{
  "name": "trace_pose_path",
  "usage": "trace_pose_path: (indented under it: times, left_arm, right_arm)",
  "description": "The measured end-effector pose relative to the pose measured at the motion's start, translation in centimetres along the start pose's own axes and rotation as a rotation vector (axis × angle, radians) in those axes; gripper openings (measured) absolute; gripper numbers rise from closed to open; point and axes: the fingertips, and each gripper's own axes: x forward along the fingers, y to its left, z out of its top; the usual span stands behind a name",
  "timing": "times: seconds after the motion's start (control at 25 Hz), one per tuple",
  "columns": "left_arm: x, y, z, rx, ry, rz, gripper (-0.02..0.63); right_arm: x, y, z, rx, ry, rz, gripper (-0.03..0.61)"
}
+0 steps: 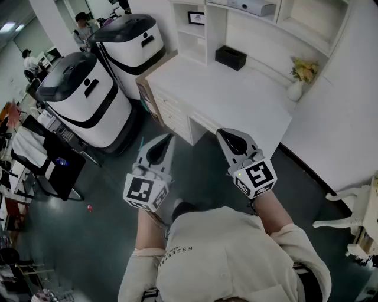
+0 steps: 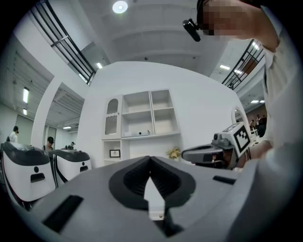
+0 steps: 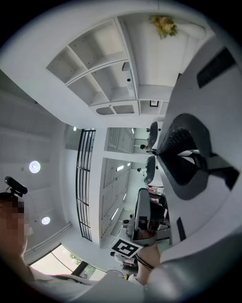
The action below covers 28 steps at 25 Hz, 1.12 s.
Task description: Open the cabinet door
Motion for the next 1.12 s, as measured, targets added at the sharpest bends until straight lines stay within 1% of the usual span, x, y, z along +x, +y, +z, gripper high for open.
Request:
trace_pose_path:
  times: [0.4,0.6,0.76,0.8,0.92,0.96,1.12]
  left_arm:
    - [0.9,-0.2,-0.2,-0.011,0.002,0.003,0.000]
    - [1.4,-0.5,-0.3,-0.012,0.007,-0.008,0.000]
    - [2.1,-0.3,-0.6,-0.003,0.020,0.002,0.004]
    - [2.6,-0.1,-0.7,0.004,0.028,0.001,0.035]
    - [3.8,0.7,-0.3,0.011,0.031,-0.004,0.180]
    - [4.1,1.0,-0.1,0.011,0.021,0.000,0.196]
    - [4.9,2.4,0.5,0.026,0.003,0.028,0.212]
  right_arm:
    - [0.1,-1.2,-0.4,0.006,0.007,-0.010,0.014]
    - [0.4,-2.0,-0.2,0.043,-0.011,-0.024,0.014]
    - [0.6,-2.1,-0.6,0.057,-0.013,-0.014,0.015]
    - [0.7,-2.2,-0.8,0.063,-0.012,-0.011,0.014]
    - [1.1,-2.6,-0.9,0.068,-0.010,-0.004,0.015]
    - [1.3,-2.7,-0.8,0.064,-0.012,-0.002,0.015]
    - [2.4,-3.6,-0.3,0.049,-0.030,0.002,0.014]
